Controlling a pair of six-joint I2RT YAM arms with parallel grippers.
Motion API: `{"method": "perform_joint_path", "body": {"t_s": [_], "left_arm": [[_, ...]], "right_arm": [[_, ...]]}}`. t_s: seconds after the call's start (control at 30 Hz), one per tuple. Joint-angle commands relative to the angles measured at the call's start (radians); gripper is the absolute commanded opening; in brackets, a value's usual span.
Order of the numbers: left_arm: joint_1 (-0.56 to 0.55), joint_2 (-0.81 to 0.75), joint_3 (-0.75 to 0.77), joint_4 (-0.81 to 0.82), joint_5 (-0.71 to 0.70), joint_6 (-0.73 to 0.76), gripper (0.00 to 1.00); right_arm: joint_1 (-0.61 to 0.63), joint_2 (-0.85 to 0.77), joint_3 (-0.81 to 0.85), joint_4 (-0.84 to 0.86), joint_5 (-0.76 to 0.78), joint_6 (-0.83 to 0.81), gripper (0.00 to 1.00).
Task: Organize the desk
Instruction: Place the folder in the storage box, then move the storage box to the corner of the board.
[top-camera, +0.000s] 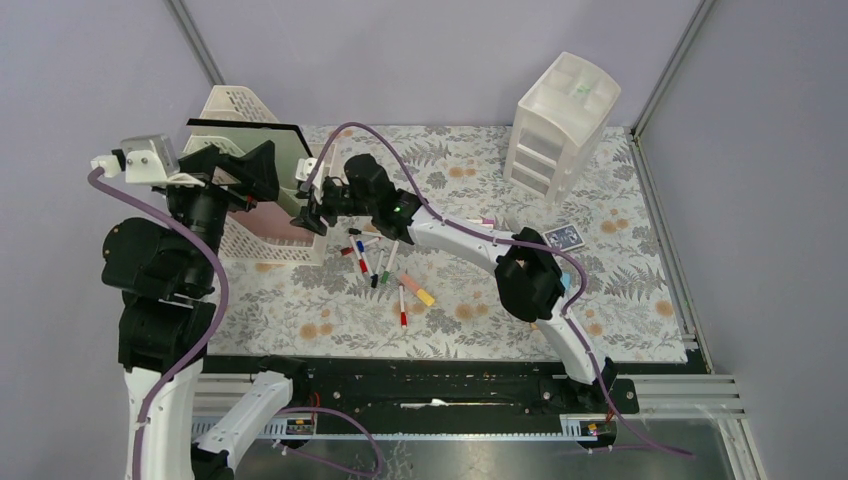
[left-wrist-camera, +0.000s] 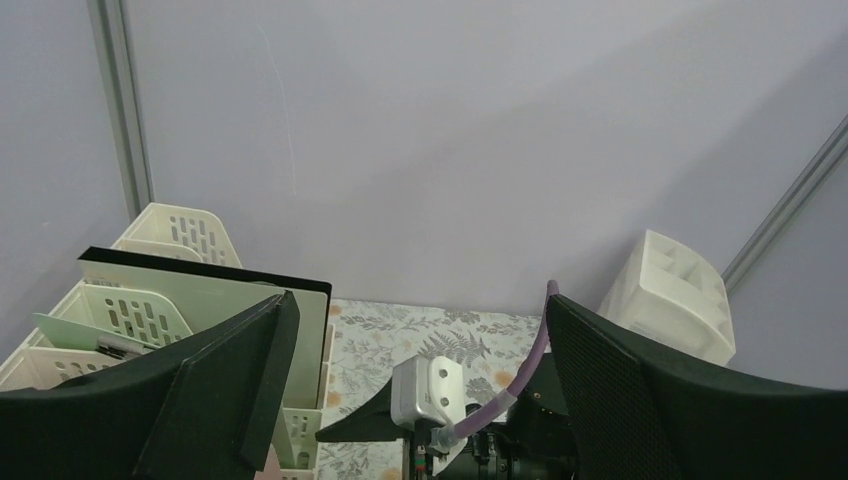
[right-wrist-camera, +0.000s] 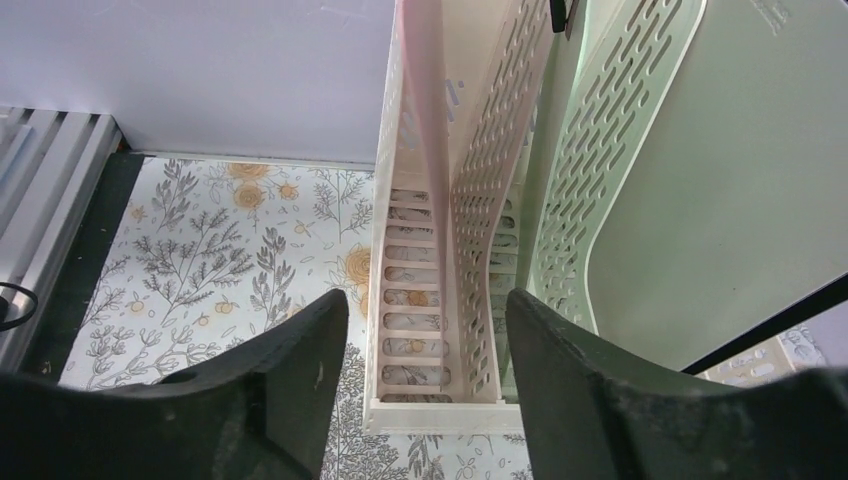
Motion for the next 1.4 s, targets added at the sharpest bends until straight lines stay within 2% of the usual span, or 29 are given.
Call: {"method": "perform_joint_path", "body": {"t_s": [0.0, 0.2, 0.4, 0.77, 1.0, 1.23, 1.37], "left_arm": [[0.004, -0.014, -0.016, 0.062, 0.032, -0.036, 0.99], [0.004, -0.006, -0.05, 0.096, 0.097, -0.099, 0.99], [0.004, 0.02, -0.125, 0.167, 0.233, -0.203, 0.99], [0.004, 0.11, -0.236, 0.309, 0.368, -0.411, 0.99], [0.004, 0.196, -0.315, 0.398, 0.467, -0.585, 0.99], [-0.007, 0.31, -0.313, 0.409, 0.564, -0.663, 0.99], [-0.052, 0.353, -0.315, 0.409, 0.556, -0.644, 0.99]], "right_arm": [[0.003, -0.081, 0.002, 0.017, -0.018, 0.031, 0.7], [-0.07, -0.235, -0.075, -0.087, -0.161, 0.136, 0.85], [-0.154, -0.405, -0.181, -0.325, -0.228, 0.033, 0.99], [-0.365, -0.677, -0.398, -0.582, -0.219, -0.118, 1.0], [-0.591, -0.822, -0.473, -0.693, -0.225, -0.15, 1.0], [-0.799, -0.865, -0.471, -0.759, -0.181, -0.095, 1.0], [-0.909, -0.831, -0.428, -0.774, -0.097, -0.099, 1.0]]}}
